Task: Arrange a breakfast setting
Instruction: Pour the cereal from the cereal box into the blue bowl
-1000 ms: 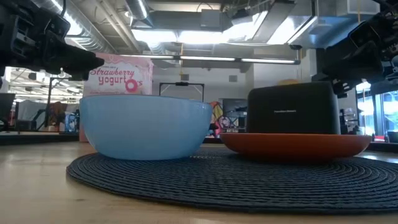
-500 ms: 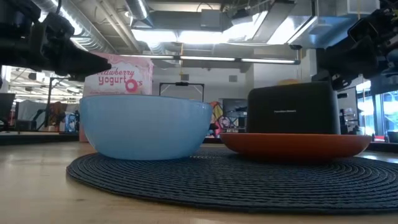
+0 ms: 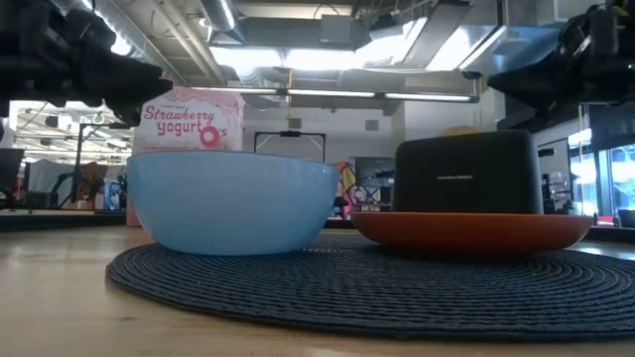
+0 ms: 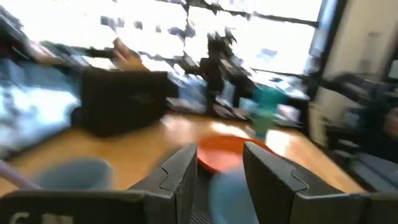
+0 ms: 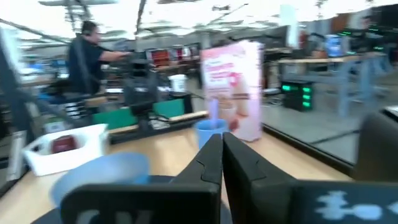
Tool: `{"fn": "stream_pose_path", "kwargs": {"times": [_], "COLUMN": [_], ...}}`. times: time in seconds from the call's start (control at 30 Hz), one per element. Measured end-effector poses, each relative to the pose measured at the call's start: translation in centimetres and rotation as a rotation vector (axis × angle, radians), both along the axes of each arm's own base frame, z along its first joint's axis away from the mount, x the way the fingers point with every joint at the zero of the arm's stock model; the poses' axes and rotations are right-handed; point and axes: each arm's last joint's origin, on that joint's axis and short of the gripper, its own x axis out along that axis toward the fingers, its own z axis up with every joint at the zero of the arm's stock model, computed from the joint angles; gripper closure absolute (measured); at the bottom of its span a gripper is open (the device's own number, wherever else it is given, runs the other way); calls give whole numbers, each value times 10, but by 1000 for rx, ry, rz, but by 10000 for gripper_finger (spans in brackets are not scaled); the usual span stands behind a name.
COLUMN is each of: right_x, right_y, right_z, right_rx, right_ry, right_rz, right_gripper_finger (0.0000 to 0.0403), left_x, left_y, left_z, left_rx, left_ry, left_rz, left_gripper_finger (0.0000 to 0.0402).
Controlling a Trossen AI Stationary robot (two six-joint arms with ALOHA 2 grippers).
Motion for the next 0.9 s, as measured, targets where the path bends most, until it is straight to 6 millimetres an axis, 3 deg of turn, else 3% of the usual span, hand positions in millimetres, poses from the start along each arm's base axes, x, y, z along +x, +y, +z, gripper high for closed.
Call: {"fn": "stream_pose_path", "kwargs": {"times": [0.2,0.57,0.9], "right_x": [1,1,3], "right_y": [-3,-4,-6], "right_z": [-4,4,3], "right_rx": [43,43,25], "right_ry": [26,-48,-20], "right_rz": [-110,-163,-253], "right_gripper_finger": [348,221,185], "left_x": [-2,-2,-1], "left_y": [7,8,14], "left_z": [-1,-3,-7], "left_rx": [11,14,-19], "left_ry": [14,40,86], "left_rz": [250,281,499], "left_gripper_finger": [276,276,263]}}
